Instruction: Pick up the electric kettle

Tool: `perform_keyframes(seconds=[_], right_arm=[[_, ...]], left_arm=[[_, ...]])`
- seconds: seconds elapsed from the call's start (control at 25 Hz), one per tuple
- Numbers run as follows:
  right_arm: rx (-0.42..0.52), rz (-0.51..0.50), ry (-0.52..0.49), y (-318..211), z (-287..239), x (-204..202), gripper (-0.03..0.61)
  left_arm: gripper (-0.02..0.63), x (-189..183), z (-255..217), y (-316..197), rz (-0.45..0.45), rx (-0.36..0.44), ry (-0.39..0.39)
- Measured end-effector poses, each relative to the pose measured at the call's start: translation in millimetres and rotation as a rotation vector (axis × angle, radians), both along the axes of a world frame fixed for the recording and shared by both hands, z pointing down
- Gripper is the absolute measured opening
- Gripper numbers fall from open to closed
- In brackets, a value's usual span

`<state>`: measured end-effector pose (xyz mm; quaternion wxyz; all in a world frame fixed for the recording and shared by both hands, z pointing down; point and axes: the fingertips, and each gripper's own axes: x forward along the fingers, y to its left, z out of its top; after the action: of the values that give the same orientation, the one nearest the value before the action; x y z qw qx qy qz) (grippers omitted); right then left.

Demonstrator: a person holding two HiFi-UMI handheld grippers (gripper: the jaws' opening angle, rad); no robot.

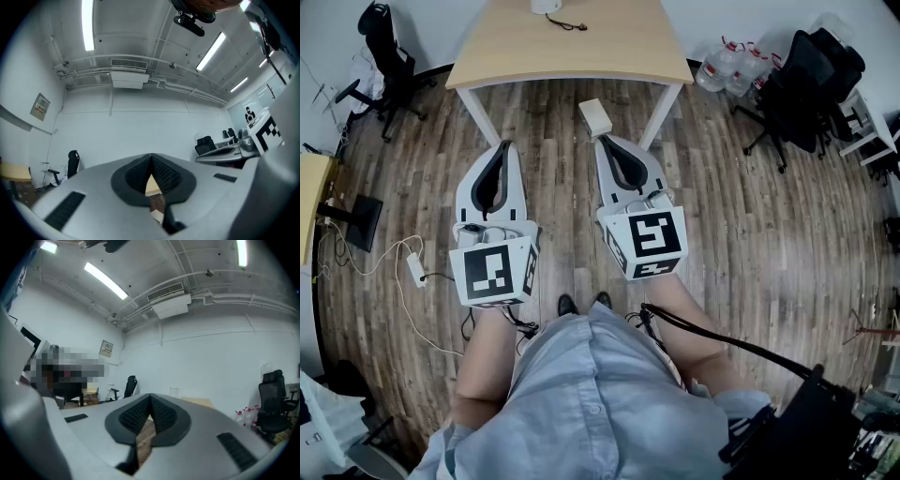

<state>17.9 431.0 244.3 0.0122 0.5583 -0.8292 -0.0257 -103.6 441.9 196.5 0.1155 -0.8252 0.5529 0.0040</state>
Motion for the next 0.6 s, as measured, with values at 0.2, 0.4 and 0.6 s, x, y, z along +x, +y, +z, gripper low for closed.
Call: perform_keyframes(seconds=[0.2, 0.4, 0.6], right_arm=[[0.002, -0.001, 0.000, -0.8, -0.6, 5.8, 0.000], [0.000, -0.007, -0.022, -0.7, 1.9, 15.8, 0.000], [-0.014, -0.028, -0.024, -3.3, 5.3, 31.2, 0.002]], left_arm=[[0.000, 5.2, 0.2, -0.8, -0.008, -0.007, -0.006], [0.000, 12.7, 2.7, 3.1, -0.025, -0.005, 0.000], [0.000, 21.9, 6.1, 4.0, -0.057, -0.014, 0.009]])
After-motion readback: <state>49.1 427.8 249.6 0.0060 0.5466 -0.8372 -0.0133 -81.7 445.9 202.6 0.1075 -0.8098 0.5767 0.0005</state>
